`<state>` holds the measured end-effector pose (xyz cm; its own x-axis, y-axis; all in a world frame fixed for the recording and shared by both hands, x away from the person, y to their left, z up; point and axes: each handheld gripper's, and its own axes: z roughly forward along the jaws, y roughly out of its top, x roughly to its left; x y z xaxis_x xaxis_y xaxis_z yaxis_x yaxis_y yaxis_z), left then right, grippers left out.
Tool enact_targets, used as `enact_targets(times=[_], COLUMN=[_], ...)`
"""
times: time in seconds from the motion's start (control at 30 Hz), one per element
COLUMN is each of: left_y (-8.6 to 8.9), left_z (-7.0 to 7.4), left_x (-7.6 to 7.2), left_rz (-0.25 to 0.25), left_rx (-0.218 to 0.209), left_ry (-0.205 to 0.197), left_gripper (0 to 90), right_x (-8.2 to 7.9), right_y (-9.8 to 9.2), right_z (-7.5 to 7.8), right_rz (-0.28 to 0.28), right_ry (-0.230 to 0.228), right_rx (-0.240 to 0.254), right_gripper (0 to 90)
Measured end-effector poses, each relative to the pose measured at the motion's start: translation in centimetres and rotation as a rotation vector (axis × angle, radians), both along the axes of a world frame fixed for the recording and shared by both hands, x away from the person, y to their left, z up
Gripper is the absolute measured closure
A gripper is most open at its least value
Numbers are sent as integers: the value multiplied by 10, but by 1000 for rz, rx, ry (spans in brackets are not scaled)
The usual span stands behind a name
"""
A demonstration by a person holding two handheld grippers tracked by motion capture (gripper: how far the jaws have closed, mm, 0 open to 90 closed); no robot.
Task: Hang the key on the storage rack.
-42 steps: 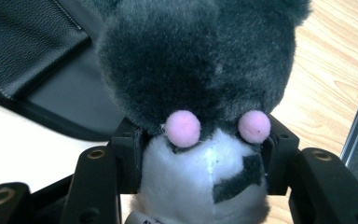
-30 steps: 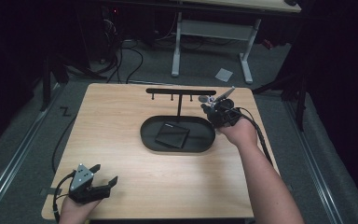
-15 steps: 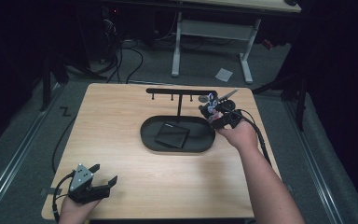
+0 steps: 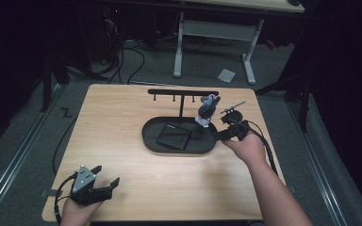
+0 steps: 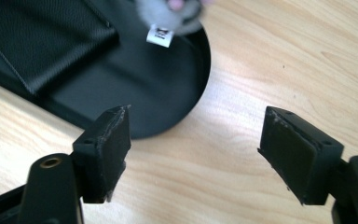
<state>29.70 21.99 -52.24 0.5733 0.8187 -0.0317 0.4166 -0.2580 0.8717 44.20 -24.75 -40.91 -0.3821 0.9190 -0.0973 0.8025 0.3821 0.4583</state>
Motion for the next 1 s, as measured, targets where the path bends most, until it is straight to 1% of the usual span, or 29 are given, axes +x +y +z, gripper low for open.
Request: enact_targets(times=[0.03, 0.07, 0.1, 0.13, 0.17, 0.23, 0.27, 0.3, 0.33, 0.37, 0.43, 0.47, 0.53, 0.6, 0.7, 0.73, 0.77, 0.8, 0.83, 0.87, 0.9, 0.93, 0.97, 1.0], left_y=[0, -1, -1, -1, -2, -3, -3, -4, -5, -5, -6, -6, -6, -6, -7, -7, -7, -7, -7, -8, -8, -9, -9, -10], left_z=[0, 0, 0, -1, 0, 0, 0, 0, -1, -1, -1, -1, -1, -1, -1, -1, -1, -1, -1, -1, -1, -1, -1, -1], left_x=[0, 0, 0, 0, 0, 0, -1, -1, -1, -1, -1, -1, -1, 0, 0, 0, 0, 0, 0, -1, -1, -1, -1, -1], left_rz=[0, 1, 1, 0, 0, -1, -1, -1, -3, -3, -2, -2, 1, 5, 11, 13, 14, 15, 17, 17, 16, 15, 14, 15], left_rx=[3, 2, 3, 4, 8, 8, 8, 10, 13, 13, 17, 19, 20, 22, 25, 25, 25, 26, 26, 27, 31, 36, 37, 39], left_ry=[1, 3, 4, 3, 3, 3, 2, 1, 4, 4, 5, 3, 5, 6, 8, 5, 4, 4, 4, 4, 5, 6, 7, 8], left_gripper=[173, 173, 173, 173, 173, 173, 173, 173, 173, 172, 172, 172, 172, 172, 171, 170, 168, 168, 167, 166, 166, 163, 163, 163], right_x=[-4, -10, -14, -19, -28, -37, -37, -46, -50, -50, -58, -67, -70, -81, -93, -99, -108, -108, -118, -121, -121, -130, -130, -133], right_y=[1, 2, 1, 2, 2, 1, 1, 0, -1, -1, -4, -8, -9, -14, -19, -21, -25, -25, -27, -28, -28, -30, -30, -31], right_z=[-1, -3, -4, -6, -10, -13, -13, -19, -22, -22, -28, -36, -39, -49, -58, -63, -70, -70, -77, -80, -80, -88, -88, -90], right_rz=[5, 12, 10, 15, 25, 28, 28, 34, 33, 33, 26, 17, 11, 5, -4, -10, -10, -10, -8, -10, -10, -14, -14, -12], right_ry=[-9, -27, -33, -41, -57, -75, -75, -88, -92, -92, -104, -124, -130, -161, -197, -214, -239, -239, -268, -278, -278, -292, -292, -301], right_rx=[-17, -20, -2, 2, 18, 27, 27, 41, 51, 51, 66, 85, 93, 117, 143, 157, 179, 179, 186, 192, 192, 214, 214, 219], right_gripper=[240, 242, 241, 240, 238, 238, 238, 238, 239, 239, 242, 246, 247, 247, 244, 243, 247, 247, 236, 226, 226, 194, 194, 177])
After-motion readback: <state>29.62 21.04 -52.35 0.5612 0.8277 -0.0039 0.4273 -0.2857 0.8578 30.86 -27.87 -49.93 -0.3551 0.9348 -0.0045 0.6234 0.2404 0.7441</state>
